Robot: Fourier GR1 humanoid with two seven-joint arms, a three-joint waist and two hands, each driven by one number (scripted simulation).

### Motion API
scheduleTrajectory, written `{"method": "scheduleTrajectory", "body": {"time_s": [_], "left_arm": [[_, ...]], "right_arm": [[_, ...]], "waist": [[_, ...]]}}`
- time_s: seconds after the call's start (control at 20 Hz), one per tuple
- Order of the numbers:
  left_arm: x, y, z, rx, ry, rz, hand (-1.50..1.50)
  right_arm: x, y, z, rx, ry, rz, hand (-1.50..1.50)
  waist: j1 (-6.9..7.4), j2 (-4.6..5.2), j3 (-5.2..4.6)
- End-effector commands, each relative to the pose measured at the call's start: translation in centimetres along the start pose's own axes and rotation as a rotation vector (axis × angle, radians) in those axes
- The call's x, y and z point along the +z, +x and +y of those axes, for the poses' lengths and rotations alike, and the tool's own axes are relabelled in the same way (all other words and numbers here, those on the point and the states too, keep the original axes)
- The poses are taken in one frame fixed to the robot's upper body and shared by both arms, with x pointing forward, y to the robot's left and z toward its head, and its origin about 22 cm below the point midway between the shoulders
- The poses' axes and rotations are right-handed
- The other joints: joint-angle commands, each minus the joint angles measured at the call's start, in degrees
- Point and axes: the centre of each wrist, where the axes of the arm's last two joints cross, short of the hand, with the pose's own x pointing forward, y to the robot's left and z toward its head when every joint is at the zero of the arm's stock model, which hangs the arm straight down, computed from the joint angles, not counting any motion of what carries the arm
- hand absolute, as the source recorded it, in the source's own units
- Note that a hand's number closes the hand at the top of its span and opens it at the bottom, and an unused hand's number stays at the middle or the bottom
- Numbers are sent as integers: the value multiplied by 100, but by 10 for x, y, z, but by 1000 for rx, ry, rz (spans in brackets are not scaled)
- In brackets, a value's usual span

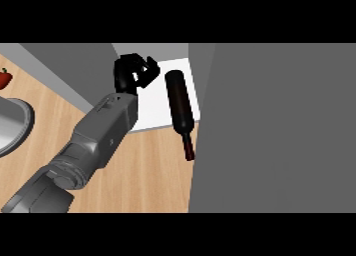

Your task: Pick up the wine, place it into the cabinet and close the cabinet

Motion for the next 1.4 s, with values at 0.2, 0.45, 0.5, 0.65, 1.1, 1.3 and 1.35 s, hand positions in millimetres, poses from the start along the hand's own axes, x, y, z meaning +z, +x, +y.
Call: {"method": "scheduleTrajectory", "body": {"time_s": [0.2,0.45,0.5,0.65,1.1,1.3,1.35], "left_arm": [[-11,-18,32,-144,93,0,150],[-7,-29,37,-223,107,3,150],[-5,-33,38,-232,61,-14,150],[-6,-24,31,-190,33,-7,-150],[-15,-23,42,-160,52,41,-150],[-11,-25,40,-169,48,0,-150],[-27,-18,59,-175,36,-26,-150]], "right_arm": [[9,-2,0,-10,22,-7,-150],[7,1,1,-4,30,-14,-150],[1,3,3,-10,31,-32,-150],[2,2,6,-3,51,-30,-150],[0,-1,1,-10,34,-18,-150],[2,4,4,-2,42,-22,-150],[6,3,6,-11,55,-30,-150]], "waist": [[-100,77,-4],[-132,85,-12],[-27,70,-25],[-85,77,-29],[-8,75,-20],[-1,24,-29],[3,21,-23]]}}
